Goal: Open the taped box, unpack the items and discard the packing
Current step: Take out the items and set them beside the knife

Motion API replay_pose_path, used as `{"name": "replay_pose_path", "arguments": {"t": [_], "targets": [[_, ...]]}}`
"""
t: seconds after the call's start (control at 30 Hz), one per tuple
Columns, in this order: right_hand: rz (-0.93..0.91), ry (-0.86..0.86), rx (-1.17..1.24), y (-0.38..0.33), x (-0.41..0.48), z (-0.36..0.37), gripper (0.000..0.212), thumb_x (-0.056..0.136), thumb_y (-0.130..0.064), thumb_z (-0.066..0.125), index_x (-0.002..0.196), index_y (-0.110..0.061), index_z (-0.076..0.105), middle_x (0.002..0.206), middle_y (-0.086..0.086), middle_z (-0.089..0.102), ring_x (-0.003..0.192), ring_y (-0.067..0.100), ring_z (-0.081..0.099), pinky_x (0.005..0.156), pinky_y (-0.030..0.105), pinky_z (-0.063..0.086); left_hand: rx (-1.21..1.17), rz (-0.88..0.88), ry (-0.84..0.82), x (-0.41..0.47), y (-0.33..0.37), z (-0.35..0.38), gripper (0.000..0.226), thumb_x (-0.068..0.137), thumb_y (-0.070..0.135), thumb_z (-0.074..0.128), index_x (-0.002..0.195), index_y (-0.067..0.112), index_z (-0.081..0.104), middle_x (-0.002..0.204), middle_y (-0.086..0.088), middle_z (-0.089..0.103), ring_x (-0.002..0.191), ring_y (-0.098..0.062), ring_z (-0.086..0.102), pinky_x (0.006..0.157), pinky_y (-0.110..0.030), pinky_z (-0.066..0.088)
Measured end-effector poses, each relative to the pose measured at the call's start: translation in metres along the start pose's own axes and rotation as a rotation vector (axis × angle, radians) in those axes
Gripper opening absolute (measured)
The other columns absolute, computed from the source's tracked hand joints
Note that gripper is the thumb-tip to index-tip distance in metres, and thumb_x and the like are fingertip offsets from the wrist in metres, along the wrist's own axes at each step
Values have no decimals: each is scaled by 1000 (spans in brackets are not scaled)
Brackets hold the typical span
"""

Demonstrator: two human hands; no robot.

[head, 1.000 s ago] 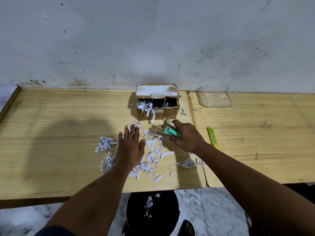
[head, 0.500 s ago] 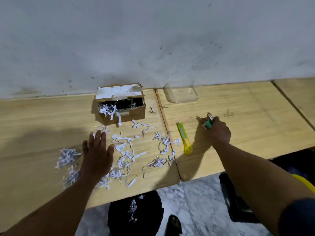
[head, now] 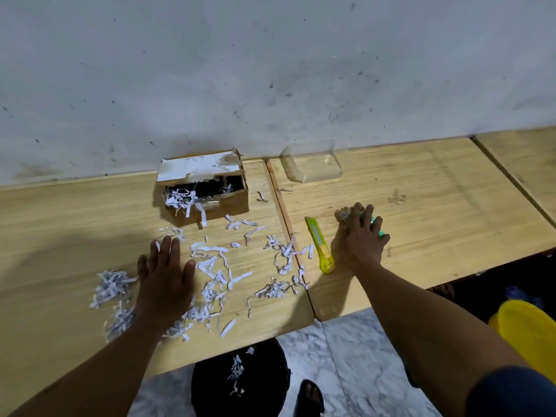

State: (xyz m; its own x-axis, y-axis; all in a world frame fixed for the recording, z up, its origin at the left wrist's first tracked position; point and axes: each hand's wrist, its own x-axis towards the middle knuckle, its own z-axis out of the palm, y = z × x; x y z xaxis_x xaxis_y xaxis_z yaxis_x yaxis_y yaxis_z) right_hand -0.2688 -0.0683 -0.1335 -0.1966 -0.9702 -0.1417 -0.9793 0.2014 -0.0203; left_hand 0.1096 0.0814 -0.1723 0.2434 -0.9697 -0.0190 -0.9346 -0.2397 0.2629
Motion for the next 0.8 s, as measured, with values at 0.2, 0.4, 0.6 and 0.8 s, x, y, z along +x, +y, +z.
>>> {"name": "replay_pose_path", "arguments": {"t": [0.2, 0.4, 0.6, 0.8], "targets": [[4, -10, 44, 4, 2, 2, 65, 102, -33, 33, 156, -21, -3, 165, 9, -3, 150, 38, 1, 111, 65, 21, -46, -18, 5, 1, 0, 2, 71, 96, 51, 14, 152, 9, 26, 162, -10, 19, 151, -31, 9, 120, -50, 5], [-18, -32, 63, 5, 1, -6, 71, 98, -44, 37, 156, -22, 3, 165, 11, -1, 149, 40, 3, 109, 65, 23, -190, -60, 21, 2, 1, -2, 71, 95, 52, 14, 150, 12, 34, 160, -7, 26, 150, -27, 12, 120, -49, 6], [-116, 35, 57, -13, -4, -23, 71, 97, -51, 34, 156, -21, 8, 165, 11, 7, 151, 32, 5, 114, 64, 13, -570, -206, 94, 13, 12, -30, 70, 93, 62, 17, 137, 22, 53, 143, -3, 54, 133, -19, 47, 113, -41, 27], [-631, 39, 410, -47, -50, -23, 50, 102, -36, 40, 150, -20, 35, 160, 7, 27, 149, 22, 18, 119, 49, 21, -597, -100, 157, 15, -15, -64, 64, 97, 62, 22, 129, 24, 62, 126, -6, 66, 115, -27, 60, 101, -46, 44]]}}
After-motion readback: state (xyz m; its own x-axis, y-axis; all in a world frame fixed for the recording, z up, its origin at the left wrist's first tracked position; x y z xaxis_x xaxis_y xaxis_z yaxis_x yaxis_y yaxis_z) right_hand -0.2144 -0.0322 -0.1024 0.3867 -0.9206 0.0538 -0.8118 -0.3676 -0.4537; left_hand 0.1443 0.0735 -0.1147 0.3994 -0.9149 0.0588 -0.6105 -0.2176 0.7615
